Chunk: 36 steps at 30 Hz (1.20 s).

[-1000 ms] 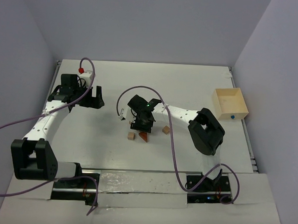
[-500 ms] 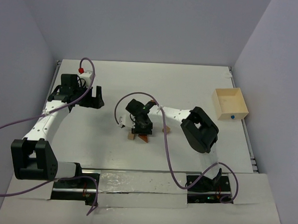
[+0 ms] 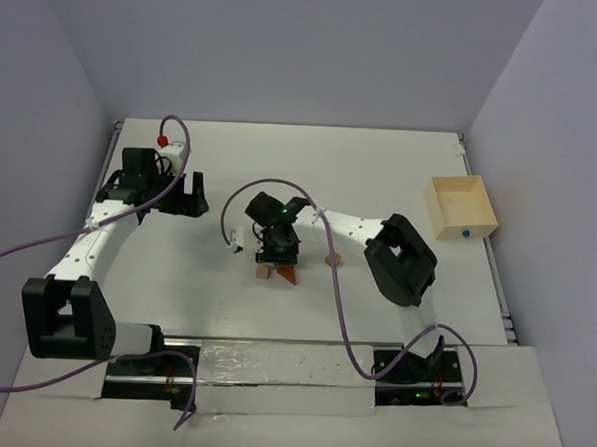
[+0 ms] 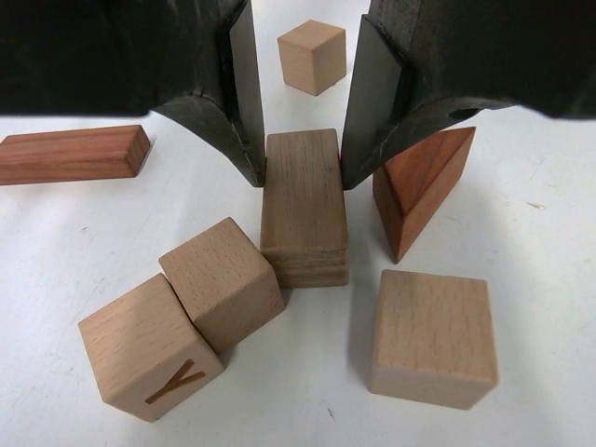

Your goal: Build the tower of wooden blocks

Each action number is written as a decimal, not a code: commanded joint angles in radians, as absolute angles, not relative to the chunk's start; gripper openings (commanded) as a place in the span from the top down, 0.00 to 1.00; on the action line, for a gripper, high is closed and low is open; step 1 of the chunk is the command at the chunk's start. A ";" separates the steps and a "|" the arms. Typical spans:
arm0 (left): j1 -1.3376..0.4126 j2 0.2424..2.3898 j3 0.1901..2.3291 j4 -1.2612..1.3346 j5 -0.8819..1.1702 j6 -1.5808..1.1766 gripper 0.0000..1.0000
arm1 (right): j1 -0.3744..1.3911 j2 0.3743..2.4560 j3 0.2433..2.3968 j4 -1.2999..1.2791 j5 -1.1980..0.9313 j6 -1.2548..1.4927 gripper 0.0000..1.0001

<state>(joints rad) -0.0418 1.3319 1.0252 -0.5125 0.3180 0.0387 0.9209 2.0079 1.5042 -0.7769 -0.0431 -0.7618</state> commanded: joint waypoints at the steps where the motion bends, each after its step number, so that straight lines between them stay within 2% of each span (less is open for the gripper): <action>1: -0.034 1.330 1.071 -0.505 0.322 0.048 0.01 | 0.930 2.010 1.538 -0.818 -0.061 -0.773 0.58; 8: -0.034 1.321 1.058 -0.506 0.310 0.057 0.01 | 0.930 2.040 1.505 -0.802 -0.035 -0.772 0.62; 12: -0.034 1.322 1.064 -0.506 0.308 0.058 0.01 | 0.929 2.040 1.498 -0.805 -0.017 -0.755 0.97; 13: -0.034 1.322 1.065 -0.507 0.309 0.058 0.01 | 0.928 2.035 1.499 -0.810 -0.017 -0.748 1.00; 19: -0.034 1.319 1.066 -0.507 0.307 0.058 0.01 | 0.898 1.906 1.510 -0.868 -0.089 -0.622 1.00; 25: -0.034 1.319 1.074 -0.500 0.314 0.038 0.01 | 0.818 1.776 1.548 -0.904 -0.150 -0.306 1.00; 32: -0.034 1.300 1.080 -0.475 0.293 -0.032 0.01 | 0.697 1.816 1.660 -0.938 -0.038 0.125 1.00; 36: -0.034 1.288 1.090 -0.467 0.278 -0.058 0.01 | 0.601 1.897 1.756 -0.997 -0.072 0.337 1.00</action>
<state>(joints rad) -0.0391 1.3311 1.0347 -0.5103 0.2995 -0.0125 0.6778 1.8356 1.6565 -0.9294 -0.0793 0.0347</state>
